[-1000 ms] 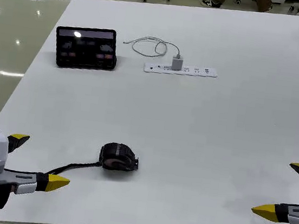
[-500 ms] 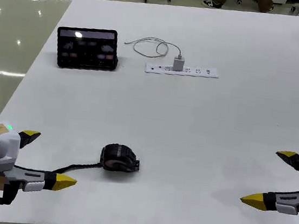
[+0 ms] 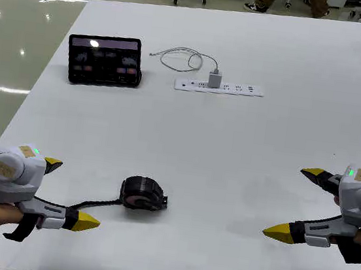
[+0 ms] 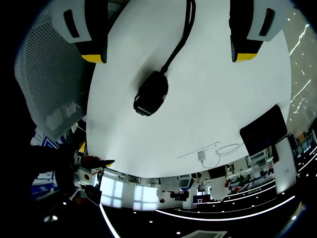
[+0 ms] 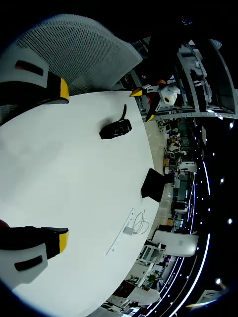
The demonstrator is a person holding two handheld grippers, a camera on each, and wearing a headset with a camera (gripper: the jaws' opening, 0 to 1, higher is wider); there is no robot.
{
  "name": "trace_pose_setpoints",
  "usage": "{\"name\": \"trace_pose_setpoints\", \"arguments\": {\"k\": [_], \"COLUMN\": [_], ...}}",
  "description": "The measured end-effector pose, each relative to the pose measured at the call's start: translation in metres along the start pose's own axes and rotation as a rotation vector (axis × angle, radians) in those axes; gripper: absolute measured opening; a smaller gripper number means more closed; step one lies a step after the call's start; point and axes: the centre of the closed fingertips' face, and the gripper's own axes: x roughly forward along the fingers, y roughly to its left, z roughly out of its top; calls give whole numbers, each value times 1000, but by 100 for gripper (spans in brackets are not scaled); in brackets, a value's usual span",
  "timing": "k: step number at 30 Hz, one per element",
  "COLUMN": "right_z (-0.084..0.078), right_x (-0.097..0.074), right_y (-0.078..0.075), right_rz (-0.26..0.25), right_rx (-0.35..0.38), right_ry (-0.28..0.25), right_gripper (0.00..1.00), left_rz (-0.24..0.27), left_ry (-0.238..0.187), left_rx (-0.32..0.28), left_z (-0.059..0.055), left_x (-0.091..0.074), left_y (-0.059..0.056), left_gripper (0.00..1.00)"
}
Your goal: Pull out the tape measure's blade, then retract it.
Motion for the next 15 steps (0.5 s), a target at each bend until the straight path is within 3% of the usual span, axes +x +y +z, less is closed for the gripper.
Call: {"name": "trace_pose_setpoints", "arguments": {"k": [4,9,15], "right_z": [3,5,20], "right_x": [5,11,19], "right_y": [2,-2,5], "right_rz": [3,-12,7], "right_rx": [-20,-28,-31], "right_ry": [-9,-5,-27], "right_gripper": [100,100,100], "left_rz": [-26,-51,-115], "left_ry": [23,28,67], "left_rx": [38,45,117], "left_z": [5,17,26], "left_x": [6,13,26], "left_y": [-3,-2,-13], "left_gripper": [99,97,95]}}
